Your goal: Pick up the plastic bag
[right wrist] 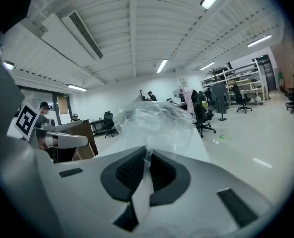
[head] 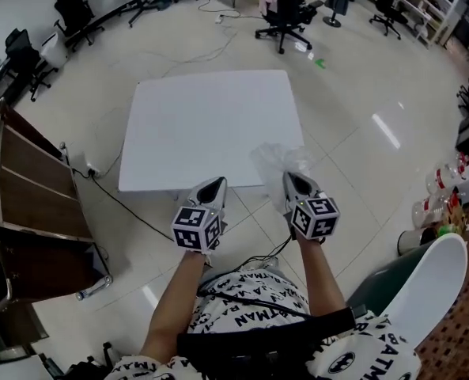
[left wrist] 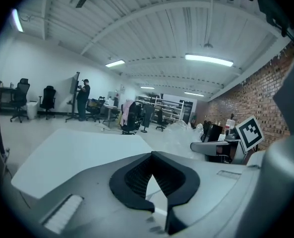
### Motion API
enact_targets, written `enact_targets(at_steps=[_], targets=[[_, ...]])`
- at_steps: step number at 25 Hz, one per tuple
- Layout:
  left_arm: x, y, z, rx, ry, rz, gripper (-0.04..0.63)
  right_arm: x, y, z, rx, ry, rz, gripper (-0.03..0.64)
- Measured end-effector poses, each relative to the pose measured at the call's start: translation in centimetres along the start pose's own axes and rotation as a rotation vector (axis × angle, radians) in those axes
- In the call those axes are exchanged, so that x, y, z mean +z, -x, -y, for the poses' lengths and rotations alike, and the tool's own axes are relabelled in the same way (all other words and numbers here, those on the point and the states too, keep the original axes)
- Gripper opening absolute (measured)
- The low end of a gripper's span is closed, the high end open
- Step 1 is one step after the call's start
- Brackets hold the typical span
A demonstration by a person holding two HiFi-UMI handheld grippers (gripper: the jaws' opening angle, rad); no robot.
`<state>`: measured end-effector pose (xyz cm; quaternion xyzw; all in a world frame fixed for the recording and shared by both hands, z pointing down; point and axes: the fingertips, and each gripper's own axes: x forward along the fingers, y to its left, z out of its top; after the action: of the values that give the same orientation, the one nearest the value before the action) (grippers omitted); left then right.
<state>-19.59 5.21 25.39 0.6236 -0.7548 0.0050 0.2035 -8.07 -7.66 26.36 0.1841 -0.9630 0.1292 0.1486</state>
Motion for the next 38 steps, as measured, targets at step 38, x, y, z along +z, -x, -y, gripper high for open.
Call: enact_targets(at_steps=[38], targets=[[0.1, 4.8, -7.9, 0.006, 0.084, 0.006, 0.003, 1.0, -3.6, -10.7, 0.035, 0.015, -0.012, 0.014]])
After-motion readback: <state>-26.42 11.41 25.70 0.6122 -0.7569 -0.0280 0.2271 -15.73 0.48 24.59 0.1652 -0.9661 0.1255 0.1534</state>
